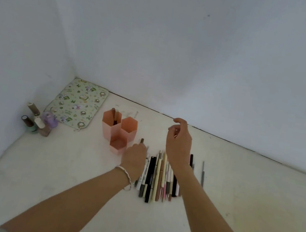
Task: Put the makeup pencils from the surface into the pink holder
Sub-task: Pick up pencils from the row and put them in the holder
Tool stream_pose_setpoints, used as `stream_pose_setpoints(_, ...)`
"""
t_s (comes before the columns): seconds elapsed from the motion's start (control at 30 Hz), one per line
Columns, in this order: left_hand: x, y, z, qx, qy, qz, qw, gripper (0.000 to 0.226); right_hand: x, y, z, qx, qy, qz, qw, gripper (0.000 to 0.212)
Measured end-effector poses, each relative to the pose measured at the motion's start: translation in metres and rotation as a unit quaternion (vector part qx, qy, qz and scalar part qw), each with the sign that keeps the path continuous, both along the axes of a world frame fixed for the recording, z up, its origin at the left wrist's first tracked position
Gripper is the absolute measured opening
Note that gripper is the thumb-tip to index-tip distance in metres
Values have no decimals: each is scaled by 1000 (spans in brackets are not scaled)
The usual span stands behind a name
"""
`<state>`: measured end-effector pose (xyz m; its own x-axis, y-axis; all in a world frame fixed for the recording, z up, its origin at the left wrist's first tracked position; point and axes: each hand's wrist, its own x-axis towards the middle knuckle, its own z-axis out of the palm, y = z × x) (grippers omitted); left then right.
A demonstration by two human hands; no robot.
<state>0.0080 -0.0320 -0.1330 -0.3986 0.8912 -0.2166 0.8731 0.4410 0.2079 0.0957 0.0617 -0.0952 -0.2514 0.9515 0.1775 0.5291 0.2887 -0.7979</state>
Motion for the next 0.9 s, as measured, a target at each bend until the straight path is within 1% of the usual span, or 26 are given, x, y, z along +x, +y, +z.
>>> stream_pose_setpoints(0.07,5,3,-5,-19,29,3,999,23,11,0,-8,-16,-15,5,1000,26)
stream_pose_setpoints(0.13,7,6,-8,-25,39,13,999,28,19,-2,-16,-22,-25,12,999,26)
stream_pose_setpoints(0.23,9,9,-9,-25,25,32,999,45,23,-4,-23,-32,-40,20,999,27)
stream_pose_setpoints(0.3,9,11,-7,-35,13,47,998,50,21,-5,-27,-36,-52,23,998,26)
stream_pose_setpoints(0.33,10,12,-6,-40,1,52,998,49,19,-5,-29,-39,-58,27,997,26)
stream_pose_setpoints(0.4,8,15,1,-36,-38,60,997,39,14,-6,-33,-61,-72,39,995,26)
stream_pose_setpoints(0.47,5,17,16,-5,-83,63,995,30,7,-6,-38,-102,-102,55,988,27)
stream_pose_setpoints(0.53,-2,20,36,48,-120,66,989,28,-1,-7,-43,-132,-163,66,975,28)
stream_pose_setpoints(0.63,-22,24,65,140,-161,98,972,29,-15,-11,-51,-128,-259,96,953,24)
stream_pose_setpoints(0.67,-30,23,72,166,-171,109,965,32,-20,-13,-54,-118,-290,105,944,22)
stream_pose_setpoints(0.7,-38,22,79,192,-191,118,956,41,-25,-15,-56,-104,-320,112,935,21)
stream_pose_setpoints(0.77,-51,16,86,237,-237,121,934,76,-33,-17,-61,-81,-355,114,924,15)
stream_pose_setpoints(0.8,-55,12,88,256,-242,119,928,90,-36,-18,-63,-80,-359,111,923,13)
stream_pose_setpoints(0.83,-59,9,89,269,-240,117,925,97,-39,-18,-64,-86,-357,109,924,13)
stream_pose_setpoints(0.87,-64,7,90,279,-238,118,923,99,-41,-17,-64,-94,-352,109,925,13)
stream_pose_setpoints(0.9,-68,5,91,288,-242,122,918,96,-43,-15,-64,-103,-342,109,928,12)
